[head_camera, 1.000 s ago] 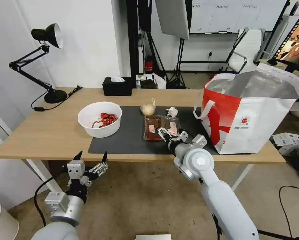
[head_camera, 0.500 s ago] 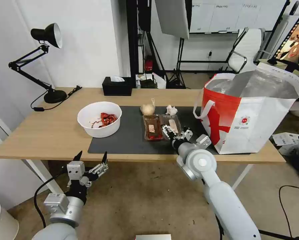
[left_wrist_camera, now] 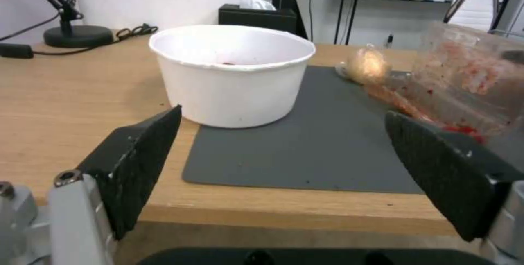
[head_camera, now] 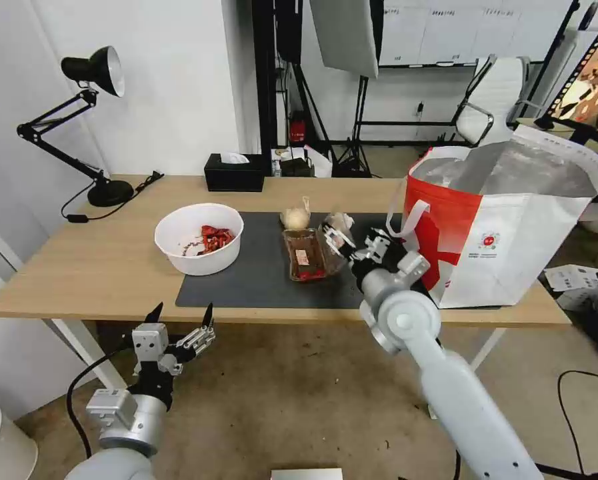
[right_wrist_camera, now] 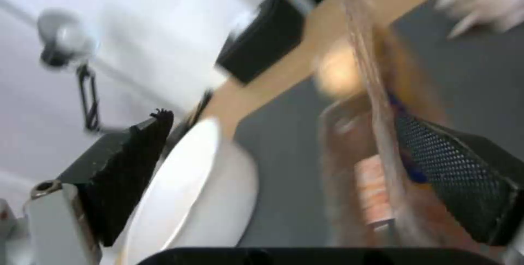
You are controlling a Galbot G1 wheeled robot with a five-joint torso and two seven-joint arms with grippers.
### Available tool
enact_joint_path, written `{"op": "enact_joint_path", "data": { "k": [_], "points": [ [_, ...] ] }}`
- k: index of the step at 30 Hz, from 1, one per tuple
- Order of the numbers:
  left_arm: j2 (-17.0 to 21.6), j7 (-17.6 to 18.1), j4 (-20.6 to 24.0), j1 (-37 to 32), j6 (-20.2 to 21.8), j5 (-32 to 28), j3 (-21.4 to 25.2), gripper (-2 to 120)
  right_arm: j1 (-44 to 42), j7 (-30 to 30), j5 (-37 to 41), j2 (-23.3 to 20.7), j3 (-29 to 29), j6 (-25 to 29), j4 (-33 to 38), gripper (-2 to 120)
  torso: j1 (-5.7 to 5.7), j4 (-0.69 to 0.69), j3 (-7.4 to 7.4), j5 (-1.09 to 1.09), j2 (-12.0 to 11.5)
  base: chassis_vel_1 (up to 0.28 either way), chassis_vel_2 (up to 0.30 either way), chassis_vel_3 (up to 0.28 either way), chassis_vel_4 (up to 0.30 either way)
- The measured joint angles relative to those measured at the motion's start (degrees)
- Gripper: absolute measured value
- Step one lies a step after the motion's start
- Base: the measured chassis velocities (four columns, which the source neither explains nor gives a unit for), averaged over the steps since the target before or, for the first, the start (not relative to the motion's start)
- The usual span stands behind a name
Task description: Pick up the trash from the table and place it into the takeout bag.
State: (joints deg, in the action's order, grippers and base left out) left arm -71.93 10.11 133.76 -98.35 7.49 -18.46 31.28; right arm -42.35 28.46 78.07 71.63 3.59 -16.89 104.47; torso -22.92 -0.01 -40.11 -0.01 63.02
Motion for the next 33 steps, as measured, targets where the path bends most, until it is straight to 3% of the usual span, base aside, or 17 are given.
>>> {"op": "enact_joint_path", "data": {
  "k": [2, 9, 15, 21, 22, 24, 25, 27, 29, 30, 32, 33],
  "points": [
    [-0.29, 0.01, 0.01, -0.25, -0.29, 0.02, 0.29, 100, 3.64, 4.87, 4.83, 1.76, -1.37, -6.01, -3.49, 100, 0.0, 0.02, 0.0, 0.0, 0.0, 0.0, 0.0, 0.0, 0.0],
    [-0.71, 0.01, -0.02, -0.47, -0.73, 0.22, 0.38, 100, 6.37, 14.37, 9.35, 4.71, -2.51, -11.45, -7.73, 100, -0.01, 0.01, 0.0, 0.0, 0.0, 0.0, 0.0, 0.0, 0.0],
    [-0.3, 0.0, 0.23, -0.47, -0.74, 0.09, 0.69, 100, 6.46, 14.3, 11.77, 3.46, -1.23, -10.37, -6.7, 100, -0.01, 0.0, 0.0, 0.0, 0.0, 0.0, 0.0, 0.0, 0.0],
    [0.11, 0.01, 0.48, -0.47, -0.74, -0.14, 0.97, 100, 7.7, 9.78, 9.68, 1.94, -0.72, -8.82, -4.93, 100, -0.01, 0.0, 0.0, 0.01, 0.0, 0.0, 0.0, 0.0, 0.0],
    [0.19, 0.02, 0.59, -0.49, -0.74, -0.21, 1.06, 100, 8.82, 6.98, 6.33, 0.62, -1.7, -8.79, -4.69, 98, -0.01, 0.0, 0.0, 0.01, 0.0, 0.0, 0.0, 0.0, 0.0],
    [0.29, 0.07, 0.97, -0.56, -0.74, -0.44, 1.12, 100, 12.43, -5.88, -11.41, -4.16, -6.87, -8.05, -7.28, 88, 0.0, 0.0, 0.01, 0.0, 0.0, 0.0, 0.0, 0.0, 0.0],
    [0.29, 0.07, 0.97, -0.56, -0.74, -0.44, 1.12, 100, 12.43, -5.88, -11.41, -4.16, -6.87, -8.05, -7.28, 88, 0.0, 0.0, 0.01, 0.0, 0.0, 0.0, 0.0, 0.0, 0.0],
    [0.56, 0.11, 1.23, -0.39, -0.69, -1.61, 1.0, 100, 15.95, -18.37, -23.18, -7.86, -10.92, -6.95, -11.45, 78, -0.01, 0.01, 0.0, 0.01, 0.0, 0.0, 0.0, 0.0, 0.0],
    [1.2, 0.11, 1.37, 0.2, -0.36, -3.27, 0.61, 100, 19.22, -28.7, -30.83, -9.99, -13.81, -5.58, -17.02, 68, 0.0, 0.0, 0.0, 0.02, 0.0, 0.0, 0.0, 0.0, 0.0],
    [1.2, 0.11, 1.37, 0.2, -0.36, -3.27, 0.61, 100, 19.22, -28.7, -30.83, -9.99, -13.81, -5.58, -17.02, 68, 0.0, 0.0, 0.0, 0.02, 0.0, 0.0, 0.0, 0.0, 0.0],
    [1.77, 0.1, 1.37, 0.97, -0.12, -4.07, 0.19, 100, 21.46, -36.85, -36.86, -10.53, -15.19, -3.84, -22.08, 58, 0.0, 0.0, 0.0, 0.02, 0.0, 0.0, 0.0, 0.0, 0.0],
    [1.77, 0.1, 1.37, 0.97, -0.12, -4.07, 0.19, 100, 21.46, -36.85, -36.86, -10.53, -15.19, -3.84, -22.08, 58, 0.0, 0.0, 0.0, 0.02, 0.0, 0.0, 0.0, 0.0, 0.0]
  ]
}}
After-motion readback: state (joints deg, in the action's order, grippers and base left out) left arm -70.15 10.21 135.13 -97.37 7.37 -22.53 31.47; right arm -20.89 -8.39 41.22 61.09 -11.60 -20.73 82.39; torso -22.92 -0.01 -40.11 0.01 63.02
